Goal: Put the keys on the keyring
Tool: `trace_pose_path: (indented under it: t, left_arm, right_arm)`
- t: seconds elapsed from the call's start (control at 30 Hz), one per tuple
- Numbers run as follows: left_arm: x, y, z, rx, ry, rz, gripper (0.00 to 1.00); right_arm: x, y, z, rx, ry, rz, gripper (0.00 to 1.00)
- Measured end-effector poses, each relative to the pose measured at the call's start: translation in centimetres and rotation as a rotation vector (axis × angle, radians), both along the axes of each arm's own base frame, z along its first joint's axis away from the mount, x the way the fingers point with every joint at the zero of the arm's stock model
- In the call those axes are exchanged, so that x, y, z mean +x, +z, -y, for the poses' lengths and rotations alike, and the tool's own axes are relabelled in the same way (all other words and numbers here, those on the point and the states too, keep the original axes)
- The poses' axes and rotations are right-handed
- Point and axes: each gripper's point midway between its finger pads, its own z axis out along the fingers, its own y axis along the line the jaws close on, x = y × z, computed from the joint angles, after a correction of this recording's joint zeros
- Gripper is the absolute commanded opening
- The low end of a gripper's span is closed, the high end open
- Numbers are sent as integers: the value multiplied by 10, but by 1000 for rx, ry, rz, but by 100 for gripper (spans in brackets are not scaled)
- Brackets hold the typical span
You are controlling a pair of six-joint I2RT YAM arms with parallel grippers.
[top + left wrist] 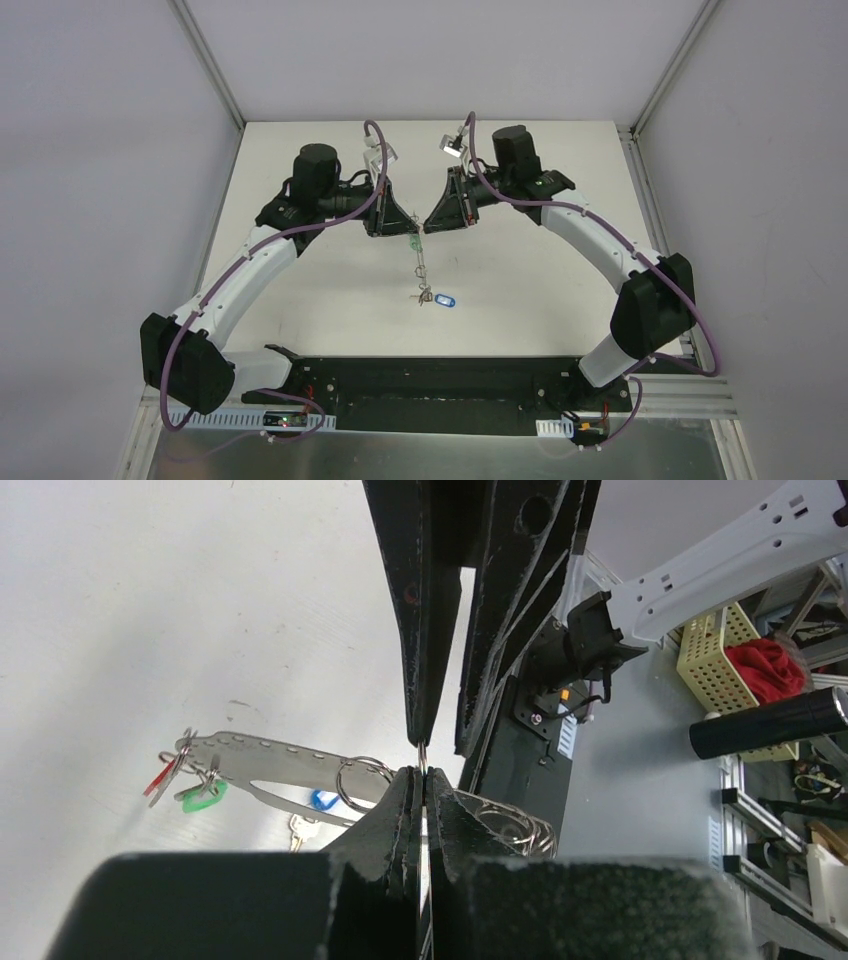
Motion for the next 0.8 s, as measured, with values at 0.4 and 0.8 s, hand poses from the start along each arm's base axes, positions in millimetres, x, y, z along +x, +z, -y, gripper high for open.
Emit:
trace_pose_path:
  t: [0.4,0.8]
  left_arm:
    - [-15,-7,5,45,-57,8,0]
    - [-19,-7,6,43,-76,3,0]
  right_arm:
    - [-2,3,1,-18,8,40,26]
    - [-15,1,-5,-32,47,55,21]
